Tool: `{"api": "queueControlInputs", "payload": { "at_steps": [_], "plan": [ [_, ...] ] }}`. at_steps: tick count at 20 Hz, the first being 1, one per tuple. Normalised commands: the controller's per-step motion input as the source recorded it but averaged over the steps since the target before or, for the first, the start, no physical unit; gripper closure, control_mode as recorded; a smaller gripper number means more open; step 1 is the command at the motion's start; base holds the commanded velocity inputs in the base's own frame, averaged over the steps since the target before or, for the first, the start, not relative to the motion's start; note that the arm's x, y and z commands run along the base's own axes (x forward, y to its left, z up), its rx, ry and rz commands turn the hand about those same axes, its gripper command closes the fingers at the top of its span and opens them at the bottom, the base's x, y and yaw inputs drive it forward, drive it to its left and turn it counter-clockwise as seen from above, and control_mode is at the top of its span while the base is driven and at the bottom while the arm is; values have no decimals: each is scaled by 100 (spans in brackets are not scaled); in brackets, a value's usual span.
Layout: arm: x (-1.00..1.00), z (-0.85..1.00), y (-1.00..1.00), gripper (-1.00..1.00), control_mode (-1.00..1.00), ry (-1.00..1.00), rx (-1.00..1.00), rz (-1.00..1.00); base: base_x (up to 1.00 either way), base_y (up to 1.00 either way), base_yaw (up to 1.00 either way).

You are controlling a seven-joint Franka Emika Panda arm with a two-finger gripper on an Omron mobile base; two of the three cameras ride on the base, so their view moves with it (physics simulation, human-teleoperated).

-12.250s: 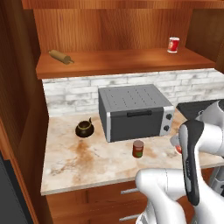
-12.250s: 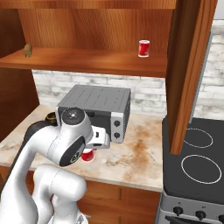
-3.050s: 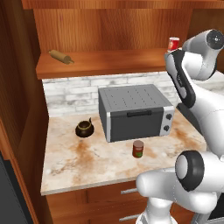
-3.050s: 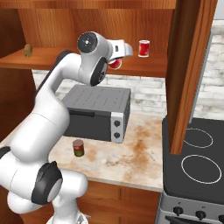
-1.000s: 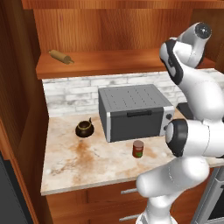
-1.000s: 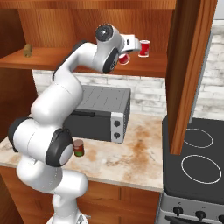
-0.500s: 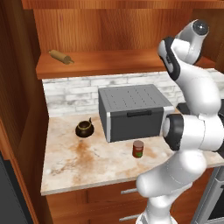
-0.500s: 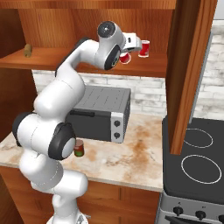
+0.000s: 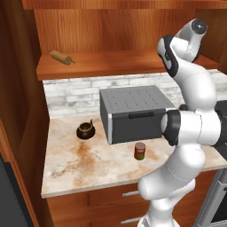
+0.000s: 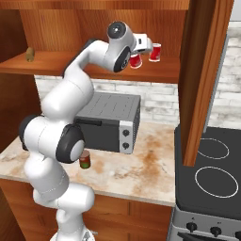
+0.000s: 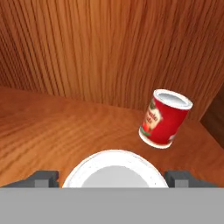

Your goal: Pick the cans from the counter and place them in their designated side in the cabinet.

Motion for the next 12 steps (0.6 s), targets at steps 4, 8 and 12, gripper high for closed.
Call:
{"api": "queueControlInputs", "payload": {
  "at_steps": [4, 8, 12],
  "plan": [
    [25, -4, -1, -100, -100, -4, 2, 3, 0, 0, 0],
    [1, 0, -10, -100, -100, -10, 3, 7, 0, 0, 0],
    [-1, 1, -14, -100, -100, -14, 4, 9, 0, 0, 0]
  ]
}}
